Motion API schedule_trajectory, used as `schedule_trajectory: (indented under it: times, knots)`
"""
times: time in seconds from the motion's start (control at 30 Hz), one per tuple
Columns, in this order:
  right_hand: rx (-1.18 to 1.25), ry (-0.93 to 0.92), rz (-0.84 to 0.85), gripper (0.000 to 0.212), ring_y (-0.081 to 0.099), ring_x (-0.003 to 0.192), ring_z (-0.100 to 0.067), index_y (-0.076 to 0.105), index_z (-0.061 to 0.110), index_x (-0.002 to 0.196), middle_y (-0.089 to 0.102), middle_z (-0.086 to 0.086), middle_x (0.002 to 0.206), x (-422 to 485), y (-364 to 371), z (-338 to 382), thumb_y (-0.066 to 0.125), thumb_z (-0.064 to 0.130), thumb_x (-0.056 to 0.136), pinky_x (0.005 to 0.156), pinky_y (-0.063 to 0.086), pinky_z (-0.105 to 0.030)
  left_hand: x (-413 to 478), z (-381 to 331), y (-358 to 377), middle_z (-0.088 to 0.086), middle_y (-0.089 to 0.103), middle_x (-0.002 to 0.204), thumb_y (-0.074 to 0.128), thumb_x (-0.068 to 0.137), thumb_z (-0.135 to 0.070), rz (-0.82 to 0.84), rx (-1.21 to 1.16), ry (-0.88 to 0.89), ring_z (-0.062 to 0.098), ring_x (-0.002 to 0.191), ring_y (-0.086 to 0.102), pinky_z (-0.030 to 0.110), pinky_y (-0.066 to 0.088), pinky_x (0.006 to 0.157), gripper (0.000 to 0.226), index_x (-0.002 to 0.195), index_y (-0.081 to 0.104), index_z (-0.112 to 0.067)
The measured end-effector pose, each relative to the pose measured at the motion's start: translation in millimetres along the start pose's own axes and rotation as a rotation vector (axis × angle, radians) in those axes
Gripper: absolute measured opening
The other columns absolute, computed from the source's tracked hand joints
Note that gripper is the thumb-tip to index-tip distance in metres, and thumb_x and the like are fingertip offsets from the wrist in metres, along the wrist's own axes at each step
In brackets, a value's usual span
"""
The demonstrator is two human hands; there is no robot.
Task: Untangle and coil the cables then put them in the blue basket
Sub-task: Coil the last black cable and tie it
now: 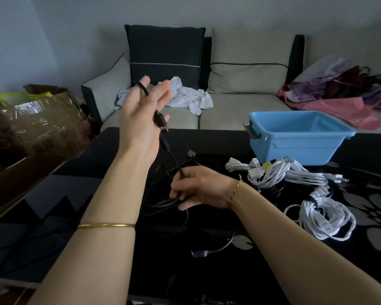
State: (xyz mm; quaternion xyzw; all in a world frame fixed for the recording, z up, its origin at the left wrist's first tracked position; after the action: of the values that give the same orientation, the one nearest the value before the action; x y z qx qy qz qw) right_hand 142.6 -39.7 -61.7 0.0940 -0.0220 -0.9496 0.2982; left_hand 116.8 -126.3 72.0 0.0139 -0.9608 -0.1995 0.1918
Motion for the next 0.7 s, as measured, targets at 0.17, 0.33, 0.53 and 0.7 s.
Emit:
schedule_trajectory:
  times: [0.17,0.33,0.53,0.7]
  knots:
    - [0.276,-0.099,-0.138,0.019,0.063,0.07,-0.021,0.05,0.01,0.08,0.048,-0.001,0.051,3.1,-20.6,5.4,0.043,0.002,0.095,0.082,0.05,-0.037,1.4,-5.9,-9.8,0.006,0.052,0.14,0.058,0.081,-0.03,-0.025,0.162,0.098,0.007,0.11,0.063,0.041,0.037,0.108,0.032,0.112,0.055,-0.037]
    - [-0.219,0.081,-0.181,0.022,0.031,0.038,-0.005,0.056,0.007,0.11,0.033,0.003,0.055,-10.3,-25.5,8.4,0.037,0.009,0.099,0.04,0.035,-0.017,3.3,0.8,-23.6,0.003,0.054,0.138,0.064,0.077,-0.042,-0.085,0.198,0.111,0.006,0.118,0.057,0.04,0.034,0.11,0.065,0.137,0.042,-0.03]
    - [-0.794,0.109,-0.063,0.021,0.034,0.041,-0.009,0.064,0.01,0.109,0.037,0.002,0.058,-24.6,-8.2,36.2,0.05,0.019,0.096,0.036,0.035,-0.017,9.2,12.3,-30.8,0.007,0.062,0.091,0.062,0.092,-0.019,-0.1,0.334,0.145,0.009,0.089,0.058,0.033,0.049,0.09,0.065,0.148,0.029,-0.019]
    - [-0.853,-0.011,-0.25,0.015,0.036,0.046,-0.016,0.068,0.01,0.091,0.041,-0.002,0.06,-36.2,-30.5,66.8,0.059,0.023,0.09,0.036,0.035,-0.02,6.4,16.5,-26.5,-0.004,0.069,0.09,0.03,0.101,-0.005,-0.043,0.485,0.144,0.011,0.092,0.069,0.037,0.05,0.096,0.052,0.151,0.018,-0.017]
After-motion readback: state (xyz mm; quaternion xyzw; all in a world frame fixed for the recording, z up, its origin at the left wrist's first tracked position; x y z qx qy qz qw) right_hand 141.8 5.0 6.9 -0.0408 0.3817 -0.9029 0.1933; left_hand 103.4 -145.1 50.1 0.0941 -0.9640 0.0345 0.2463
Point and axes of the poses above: each hand's wrist, its own x-axis towards the middle knuckle, its own y-axis out of the palm, z = x × y, the point moved 9 cm from there along x, towards the middle knuckle
